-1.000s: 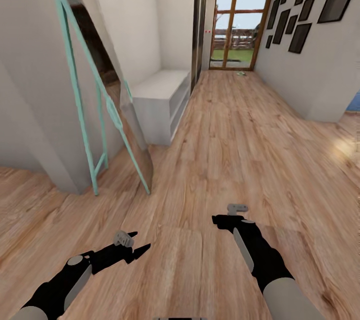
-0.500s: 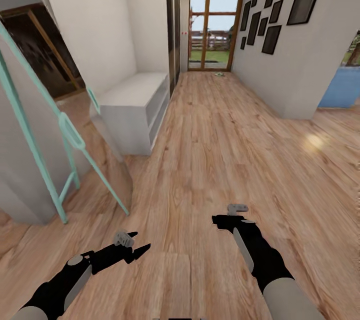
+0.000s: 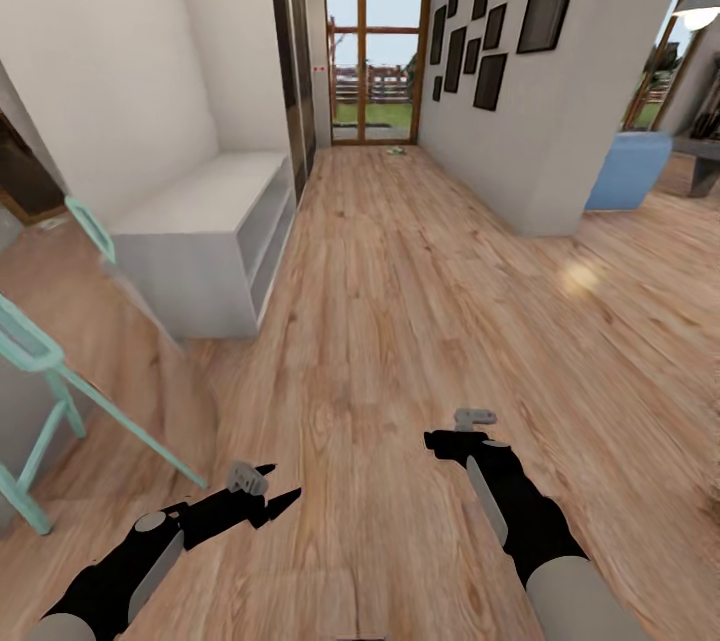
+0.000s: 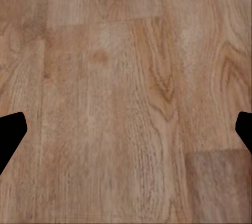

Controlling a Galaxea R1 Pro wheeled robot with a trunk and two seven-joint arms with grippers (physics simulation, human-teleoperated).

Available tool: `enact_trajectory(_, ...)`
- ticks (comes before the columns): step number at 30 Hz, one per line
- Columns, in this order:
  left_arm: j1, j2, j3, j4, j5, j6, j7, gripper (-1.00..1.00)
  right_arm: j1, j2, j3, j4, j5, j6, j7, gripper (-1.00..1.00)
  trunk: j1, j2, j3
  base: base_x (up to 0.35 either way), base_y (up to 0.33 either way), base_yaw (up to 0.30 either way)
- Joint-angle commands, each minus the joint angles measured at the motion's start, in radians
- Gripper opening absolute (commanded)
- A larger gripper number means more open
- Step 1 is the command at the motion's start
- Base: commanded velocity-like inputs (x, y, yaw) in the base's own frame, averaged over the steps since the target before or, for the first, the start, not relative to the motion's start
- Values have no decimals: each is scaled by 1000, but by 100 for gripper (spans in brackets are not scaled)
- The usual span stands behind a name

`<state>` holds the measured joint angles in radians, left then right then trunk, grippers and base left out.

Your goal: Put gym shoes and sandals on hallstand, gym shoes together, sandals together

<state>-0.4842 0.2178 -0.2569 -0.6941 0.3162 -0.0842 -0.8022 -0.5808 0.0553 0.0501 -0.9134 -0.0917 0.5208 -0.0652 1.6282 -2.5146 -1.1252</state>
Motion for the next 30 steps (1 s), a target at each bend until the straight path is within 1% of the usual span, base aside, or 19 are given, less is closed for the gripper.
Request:
enact_trajectory(1,-1,2,-5,1,4,-8,1,100,-1,0,2,-1,-10,4,-7,100,0,0,-1,345,0,-255)
enact_trajectory(8,-1,1,-5,1,4,-8,1,100,-1,0,2,-1,-10,4,-7,100,0,0,2,345,-12,-255)
enact_trajectory(30,-1,1,-5,1,5,-8,1,100,-1,0,2,-1,-10,4,-7,100,0,0,3,346,-68,-254)
